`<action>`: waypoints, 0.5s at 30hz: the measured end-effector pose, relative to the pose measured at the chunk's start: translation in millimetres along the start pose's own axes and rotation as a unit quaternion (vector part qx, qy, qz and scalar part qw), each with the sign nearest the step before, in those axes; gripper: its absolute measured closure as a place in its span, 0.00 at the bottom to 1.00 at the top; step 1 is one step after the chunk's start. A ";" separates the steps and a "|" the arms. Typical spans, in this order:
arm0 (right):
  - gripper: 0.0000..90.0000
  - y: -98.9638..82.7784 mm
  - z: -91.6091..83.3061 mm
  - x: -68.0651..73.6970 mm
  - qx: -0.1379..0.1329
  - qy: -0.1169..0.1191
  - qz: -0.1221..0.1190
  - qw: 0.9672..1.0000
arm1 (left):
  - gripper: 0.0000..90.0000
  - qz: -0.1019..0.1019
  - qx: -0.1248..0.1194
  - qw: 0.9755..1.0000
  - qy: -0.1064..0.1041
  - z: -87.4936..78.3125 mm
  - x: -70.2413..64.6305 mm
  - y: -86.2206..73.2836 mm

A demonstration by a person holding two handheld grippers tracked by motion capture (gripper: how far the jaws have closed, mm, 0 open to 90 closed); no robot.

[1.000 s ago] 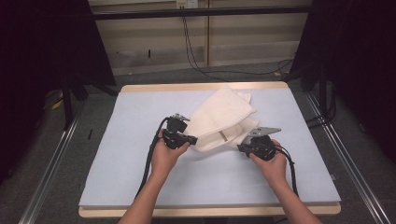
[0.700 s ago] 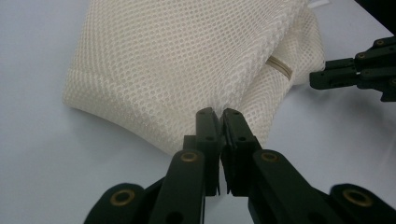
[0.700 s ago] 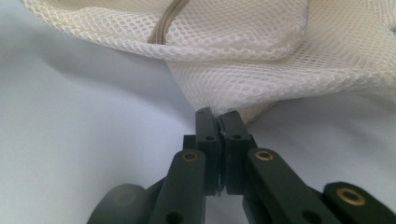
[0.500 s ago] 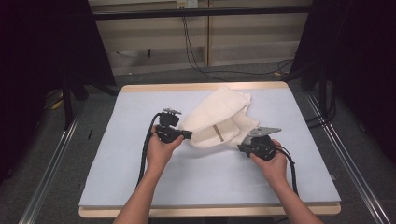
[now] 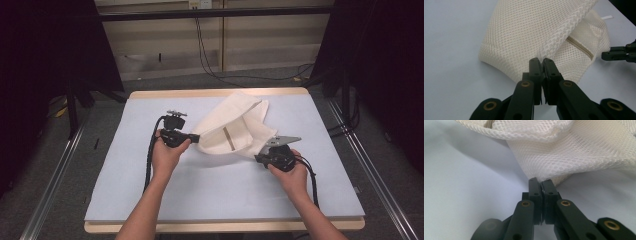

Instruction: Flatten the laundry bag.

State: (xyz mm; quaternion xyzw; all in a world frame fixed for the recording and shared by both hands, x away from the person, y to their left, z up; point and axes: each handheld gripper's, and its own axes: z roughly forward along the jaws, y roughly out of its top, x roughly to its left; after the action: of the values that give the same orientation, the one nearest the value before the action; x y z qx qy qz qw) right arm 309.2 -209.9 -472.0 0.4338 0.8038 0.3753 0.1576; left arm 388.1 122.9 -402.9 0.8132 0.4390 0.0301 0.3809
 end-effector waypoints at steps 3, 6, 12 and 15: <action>0.97 0.4 -0.2 0.0 0.001 0.000 0.001 1.000 | 0.96 0.000 0.001 1.000 0.003 -1.4 2.8 0.2; 0.97 0.3 -0.1 -0.4 0.001 0.000 0.002 1.000 | 0.96 -0.008 -0.002 1.000 0.002 -2.2 4.7 0.5; 0.97 0.4 -0.5 -0.9 0.001 0.000 0.003 1.000 | 0.96 -0.019 -0.007 1.000 0.009 -4.4 11.1 1.7; 0.97 0.4 -1.0 -0.7 0.004 -0.001 0.006 1.000 | 0.96 -0.020 -0.006 1.000 0.015 -6.7 13.9 4.0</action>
State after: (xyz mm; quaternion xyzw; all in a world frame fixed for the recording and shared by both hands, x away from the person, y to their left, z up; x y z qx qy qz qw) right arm 309.3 -210.9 -471.1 0.4397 0.8025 0.3724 0.1547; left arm 396.9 135.8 -399.5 0.8018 0.4601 0.0370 0.3796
